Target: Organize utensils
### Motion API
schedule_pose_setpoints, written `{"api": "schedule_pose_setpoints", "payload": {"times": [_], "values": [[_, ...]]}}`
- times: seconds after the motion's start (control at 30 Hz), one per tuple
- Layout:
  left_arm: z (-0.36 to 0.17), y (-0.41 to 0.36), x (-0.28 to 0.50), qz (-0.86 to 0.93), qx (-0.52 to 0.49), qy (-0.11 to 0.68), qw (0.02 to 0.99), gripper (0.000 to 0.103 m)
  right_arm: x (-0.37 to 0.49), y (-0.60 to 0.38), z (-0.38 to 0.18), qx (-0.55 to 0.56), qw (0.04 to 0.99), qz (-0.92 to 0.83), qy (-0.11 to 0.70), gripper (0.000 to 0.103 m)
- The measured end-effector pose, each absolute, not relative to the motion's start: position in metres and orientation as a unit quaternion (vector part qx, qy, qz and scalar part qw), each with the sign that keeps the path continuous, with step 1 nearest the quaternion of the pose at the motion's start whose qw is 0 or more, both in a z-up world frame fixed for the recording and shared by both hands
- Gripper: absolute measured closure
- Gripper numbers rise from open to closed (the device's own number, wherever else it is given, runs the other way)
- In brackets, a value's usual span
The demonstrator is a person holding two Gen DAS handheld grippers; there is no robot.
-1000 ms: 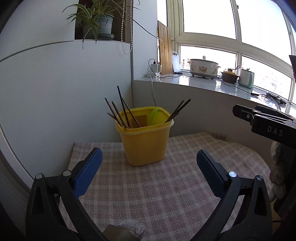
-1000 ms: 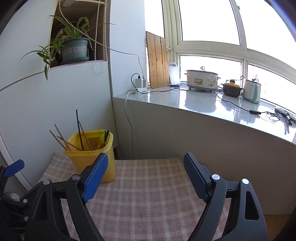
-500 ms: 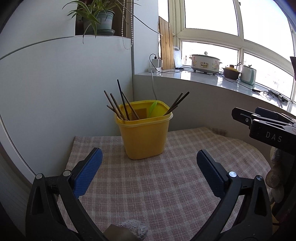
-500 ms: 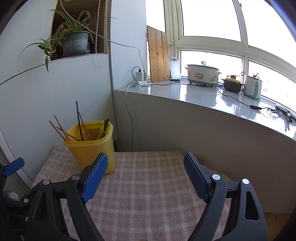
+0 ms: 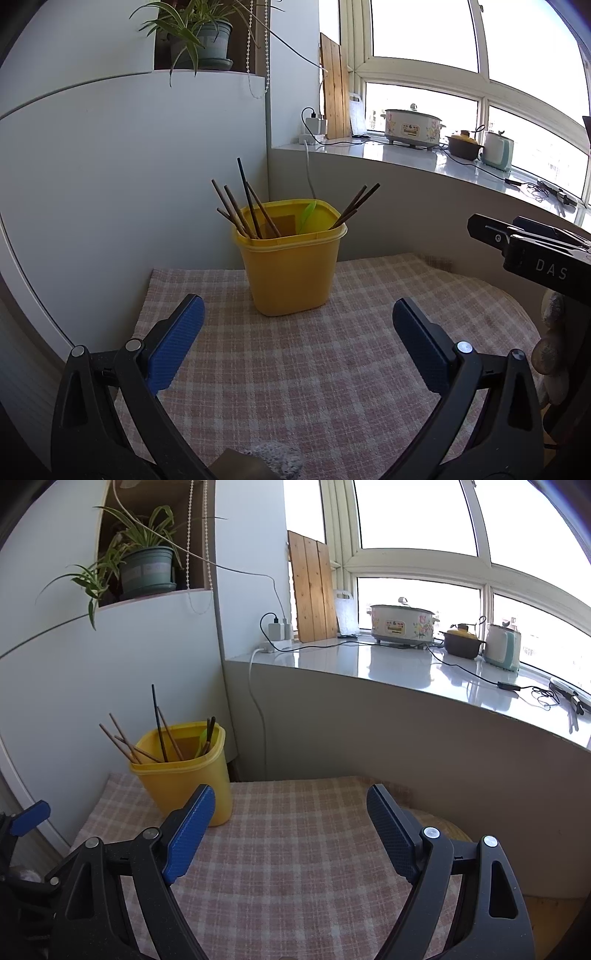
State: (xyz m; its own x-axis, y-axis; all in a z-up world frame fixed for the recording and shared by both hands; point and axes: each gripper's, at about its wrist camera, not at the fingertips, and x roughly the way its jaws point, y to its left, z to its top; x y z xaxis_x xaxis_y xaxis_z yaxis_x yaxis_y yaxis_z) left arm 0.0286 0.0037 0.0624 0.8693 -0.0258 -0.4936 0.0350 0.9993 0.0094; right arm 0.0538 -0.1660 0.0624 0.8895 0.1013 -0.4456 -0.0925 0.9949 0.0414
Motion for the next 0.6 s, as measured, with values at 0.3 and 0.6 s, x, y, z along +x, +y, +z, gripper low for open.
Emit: {"api": "schedule_pose_setpoints", "payload": {"times": [0.3, 0.6], "values": [[0.0642, 0.0054, 0.0305, -0.015, 0.005, 0.254, 0.967, 0.0, 0.0535, -0.1666, 0.062, 0.011, 0.972, 0.049, 0.231, 0.019], [0.0659, 0.0042, 0.0288, -0.014, 0.006, 0.251, 0.968, 0.0, 0.0532, -0.1662, 0.0617, 0.014, 0.971, 0.049, 0.234, 0.019]]}}
